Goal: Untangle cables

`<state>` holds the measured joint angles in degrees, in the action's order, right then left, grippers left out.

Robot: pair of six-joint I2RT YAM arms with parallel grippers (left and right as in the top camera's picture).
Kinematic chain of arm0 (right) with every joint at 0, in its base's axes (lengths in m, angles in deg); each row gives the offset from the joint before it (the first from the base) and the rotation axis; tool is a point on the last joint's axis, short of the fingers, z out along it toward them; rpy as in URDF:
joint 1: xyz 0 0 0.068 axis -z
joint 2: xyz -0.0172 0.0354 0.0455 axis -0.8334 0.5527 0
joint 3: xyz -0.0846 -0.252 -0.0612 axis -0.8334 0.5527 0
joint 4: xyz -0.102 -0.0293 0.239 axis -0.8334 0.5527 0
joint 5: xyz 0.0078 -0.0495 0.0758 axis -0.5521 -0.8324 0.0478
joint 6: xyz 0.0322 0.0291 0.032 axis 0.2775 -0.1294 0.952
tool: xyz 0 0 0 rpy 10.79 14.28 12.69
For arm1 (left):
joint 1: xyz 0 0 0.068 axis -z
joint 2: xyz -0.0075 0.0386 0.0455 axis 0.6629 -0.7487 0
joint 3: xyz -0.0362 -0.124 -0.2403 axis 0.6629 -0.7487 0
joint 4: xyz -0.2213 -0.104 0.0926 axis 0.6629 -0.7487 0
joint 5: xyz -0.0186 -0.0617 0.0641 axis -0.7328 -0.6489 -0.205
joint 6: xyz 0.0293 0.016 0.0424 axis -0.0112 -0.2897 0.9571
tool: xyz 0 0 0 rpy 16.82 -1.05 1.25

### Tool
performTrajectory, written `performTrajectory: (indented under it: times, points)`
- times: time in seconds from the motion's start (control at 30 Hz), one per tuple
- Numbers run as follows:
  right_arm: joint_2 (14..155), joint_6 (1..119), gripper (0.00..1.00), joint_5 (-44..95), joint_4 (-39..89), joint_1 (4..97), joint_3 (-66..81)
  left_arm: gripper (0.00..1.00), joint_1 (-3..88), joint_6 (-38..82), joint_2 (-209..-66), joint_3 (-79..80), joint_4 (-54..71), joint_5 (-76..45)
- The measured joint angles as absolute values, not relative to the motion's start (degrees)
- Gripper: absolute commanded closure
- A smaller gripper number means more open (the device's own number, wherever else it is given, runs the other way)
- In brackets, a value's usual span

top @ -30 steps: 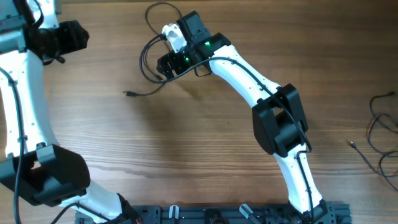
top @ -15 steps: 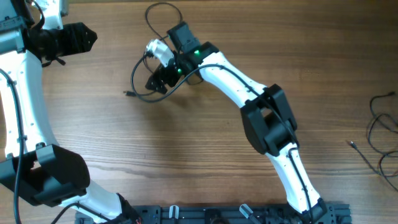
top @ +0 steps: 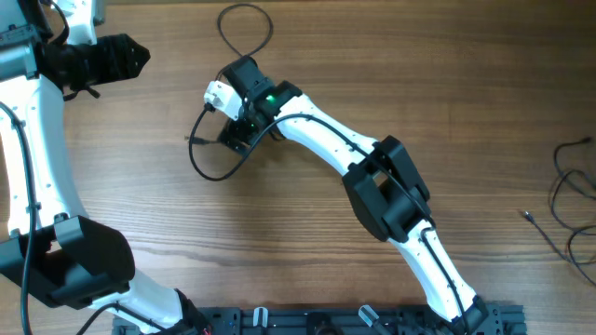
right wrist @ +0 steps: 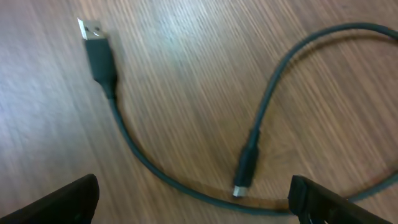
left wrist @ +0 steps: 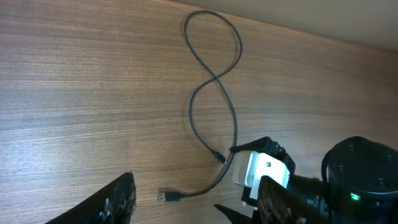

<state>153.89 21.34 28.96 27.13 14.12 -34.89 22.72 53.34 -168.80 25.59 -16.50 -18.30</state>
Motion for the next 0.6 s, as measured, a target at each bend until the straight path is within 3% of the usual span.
performTrajectory:
  times: [0.53,0.57,0.6]
  points:
    - [156.41,20.62,0.00,28.00,27.26,14.27,-34.91,0.36,23.20,53.34,-168.80,25.59,-16.94,-20.84]
    - [156.38,20.75,0.05,28.04,27.48,14.27,-34.91,0.36,23.20,53.36,-168.80,25.59,-16.91,-20.84]
    - [156.41,20.81,0.21,28.06,27.61,14.27,-34.91,0.36,23.20,53.36,-168.80,25.59,-16.94,-20.84]
